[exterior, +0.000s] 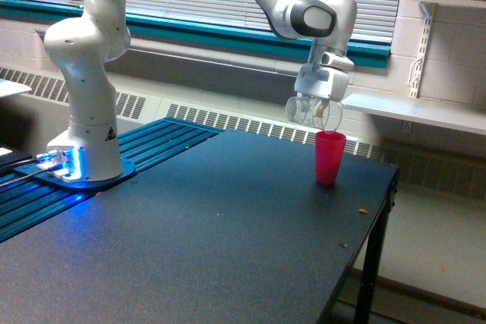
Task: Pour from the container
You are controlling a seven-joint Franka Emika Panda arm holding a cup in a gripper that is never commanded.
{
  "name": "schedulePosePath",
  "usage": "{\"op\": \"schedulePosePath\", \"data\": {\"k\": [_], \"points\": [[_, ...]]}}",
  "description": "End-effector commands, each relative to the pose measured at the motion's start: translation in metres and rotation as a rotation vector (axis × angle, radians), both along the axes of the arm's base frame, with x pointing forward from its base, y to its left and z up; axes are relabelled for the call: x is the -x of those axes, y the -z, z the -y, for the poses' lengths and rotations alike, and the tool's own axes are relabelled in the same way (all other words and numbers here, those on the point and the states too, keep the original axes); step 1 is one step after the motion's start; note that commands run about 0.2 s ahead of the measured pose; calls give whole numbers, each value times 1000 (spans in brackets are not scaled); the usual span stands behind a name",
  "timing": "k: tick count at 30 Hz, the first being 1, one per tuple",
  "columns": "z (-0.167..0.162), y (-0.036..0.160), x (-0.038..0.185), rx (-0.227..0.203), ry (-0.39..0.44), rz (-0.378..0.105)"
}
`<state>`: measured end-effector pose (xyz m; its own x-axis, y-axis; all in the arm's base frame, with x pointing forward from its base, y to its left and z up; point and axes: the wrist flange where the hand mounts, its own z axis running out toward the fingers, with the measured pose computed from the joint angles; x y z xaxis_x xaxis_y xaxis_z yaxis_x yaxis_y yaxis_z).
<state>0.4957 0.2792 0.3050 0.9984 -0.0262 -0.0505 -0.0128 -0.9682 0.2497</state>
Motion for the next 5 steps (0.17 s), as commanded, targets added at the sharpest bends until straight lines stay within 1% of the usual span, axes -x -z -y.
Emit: {"op": "schedulePosePath", "data": {"k": [1,5], "points": [[-1,-12,-1,-1,2,40],[0,-13,-1,4,3,45]]}}
